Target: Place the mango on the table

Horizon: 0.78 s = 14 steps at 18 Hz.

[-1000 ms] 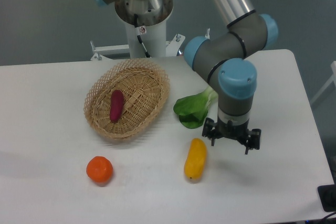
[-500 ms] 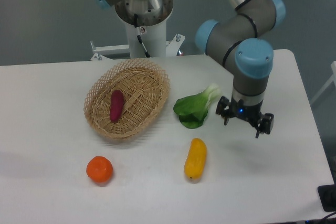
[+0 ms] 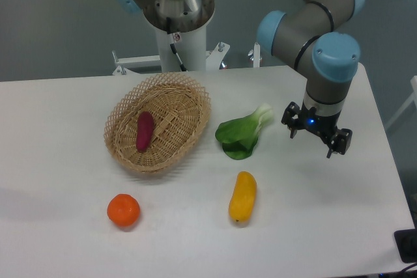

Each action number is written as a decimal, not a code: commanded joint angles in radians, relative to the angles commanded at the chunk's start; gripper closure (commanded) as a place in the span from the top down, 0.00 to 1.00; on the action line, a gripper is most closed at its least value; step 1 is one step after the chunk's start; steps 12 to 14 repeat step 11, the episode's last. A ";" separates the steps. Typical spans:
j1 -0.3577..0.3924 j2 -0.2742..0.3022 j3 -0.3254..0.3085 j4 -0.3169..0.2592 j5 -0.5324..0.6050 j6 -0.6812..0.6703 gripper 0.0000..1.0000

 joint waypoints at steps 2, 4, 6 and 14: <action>0.000 0.000 -0.005 0.000 0.005 0.009 1.00; 0.000 0.002 -0.006 0.000 0.005 0.009 1.00; 0.000 0.000 -0.008 0.000 0.005 0.009 1.00; 0.000 0.002 -0.009 0.000 0.005 0.009 1.00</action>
